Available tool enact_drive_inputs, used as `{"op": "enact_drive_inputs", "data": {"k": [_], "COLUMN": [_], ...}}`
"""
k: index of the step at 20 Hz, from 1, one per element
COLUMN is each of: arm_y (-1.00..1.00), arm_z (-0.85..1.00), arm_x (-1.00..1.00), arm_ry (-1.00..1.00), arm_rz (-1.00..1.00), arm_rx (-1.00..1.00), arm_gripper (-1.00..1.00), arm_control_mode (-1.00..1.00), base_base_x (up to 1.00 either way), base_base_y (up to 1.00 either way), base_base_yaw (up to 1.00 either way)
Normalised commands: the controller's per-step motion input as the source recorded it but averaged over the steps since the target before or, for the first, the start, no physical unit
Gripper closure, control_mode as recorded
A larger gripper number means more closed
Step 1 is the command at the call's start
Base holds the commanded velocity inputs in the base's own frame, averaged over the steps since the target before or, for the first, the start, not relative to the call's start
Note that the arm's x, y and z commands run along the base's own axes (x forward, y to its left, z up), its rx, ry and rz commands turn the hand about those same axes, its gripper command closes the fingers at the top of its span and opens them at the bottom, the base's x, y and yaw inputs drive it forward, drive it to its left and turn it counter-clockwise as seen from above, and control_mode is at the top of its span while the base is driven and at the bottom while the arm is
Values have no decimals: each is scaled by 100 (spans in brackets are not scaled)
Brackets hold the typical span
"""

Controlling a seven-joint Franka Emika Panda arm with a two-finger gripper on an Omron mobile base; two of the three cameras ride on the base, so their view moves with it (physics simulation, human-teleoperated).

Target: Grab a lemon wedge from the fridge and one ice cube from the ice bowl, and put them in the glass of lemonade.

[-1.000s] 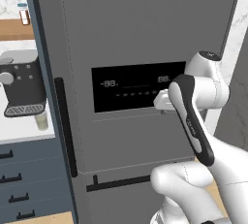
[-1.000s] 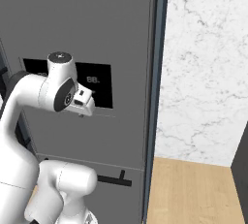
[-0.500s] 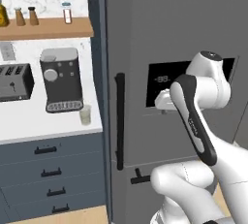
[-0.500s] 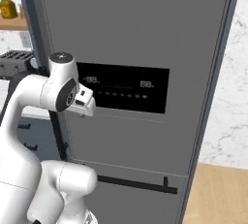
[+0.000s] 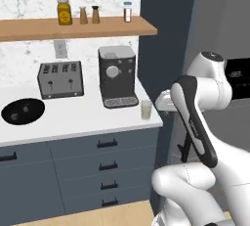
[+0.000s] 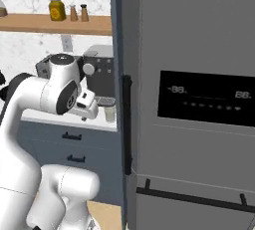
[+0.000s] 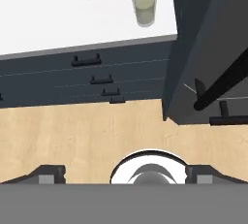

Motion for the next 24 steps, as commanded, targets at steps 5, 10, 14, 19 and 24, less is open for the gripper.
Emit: {"op": "enact_drive_inputs", "data": {"k": [5,10,14,19,24], "arm_y": [0,0,0,0,0], "arm_z": [0,0,0,0,0], "arm_x": [0,0,0,0,0], "arm_ry": [0,0,0,0,0], "arm_rz": [0,0,0,0,0], "arm_rx": [0,0,0,0,0], "arm_gripper": [-100,-100,-100,-100,-100], "arm_control_mode": [100,100,100,100,100], "base_base_x": [62,62,59,70,44], "base_base_y": [94,72,40,2,0], "base_base_yaw": [-13,-18,-11,-1,0]}}
